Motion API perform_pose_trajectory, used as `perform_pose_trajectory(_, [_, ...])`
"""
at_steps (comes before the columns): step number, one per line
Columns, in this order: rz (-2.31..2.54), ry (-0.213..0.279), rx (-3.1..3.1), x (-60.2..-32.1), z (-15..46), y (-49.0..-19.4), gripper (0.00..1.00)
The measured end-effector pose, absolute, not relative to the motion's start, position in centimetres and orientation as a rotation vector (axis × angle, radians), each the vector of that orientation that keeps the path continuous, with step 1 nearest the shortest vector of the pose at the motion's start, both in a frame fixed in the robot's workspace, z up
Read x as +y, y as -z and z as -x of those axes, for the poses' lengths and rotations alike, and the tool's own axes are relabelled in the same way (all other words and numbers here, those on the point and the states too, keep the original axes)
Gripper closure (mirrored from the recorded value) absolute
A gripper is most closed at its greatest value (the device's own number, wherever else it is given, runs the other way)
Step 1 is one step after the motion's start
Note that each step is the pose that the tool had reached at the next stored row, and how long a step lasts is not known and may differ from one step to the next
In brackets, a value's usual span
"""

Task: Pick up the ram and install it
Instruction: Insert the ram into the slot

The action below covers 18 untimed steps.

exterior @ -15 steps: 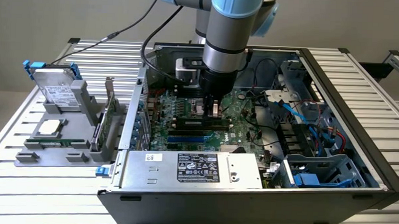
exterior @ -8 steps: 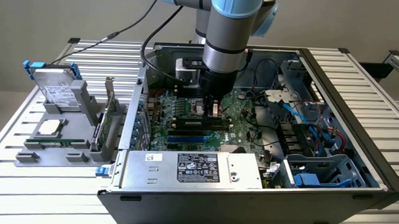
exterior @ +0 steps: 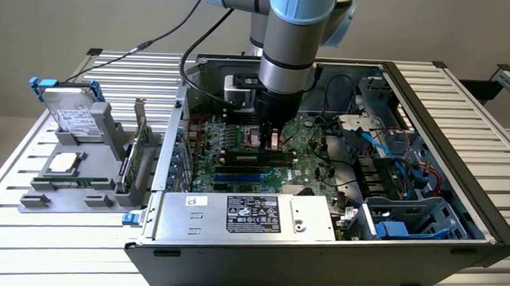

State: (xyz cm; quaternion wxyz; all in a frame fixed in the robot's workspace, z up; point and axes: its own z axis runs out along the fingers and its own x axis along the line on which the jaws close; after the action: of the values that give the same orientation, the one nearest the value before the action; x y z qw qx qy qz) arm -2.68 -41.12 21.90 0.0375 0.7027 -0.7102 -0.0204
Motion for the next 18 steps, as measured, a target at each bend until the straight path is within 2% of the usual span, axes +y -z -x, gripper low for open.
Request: perform_pose_trajectory(18, [-2.141, 0.046, -2.18, -40.53, 2.7, -21.75, 0.85])
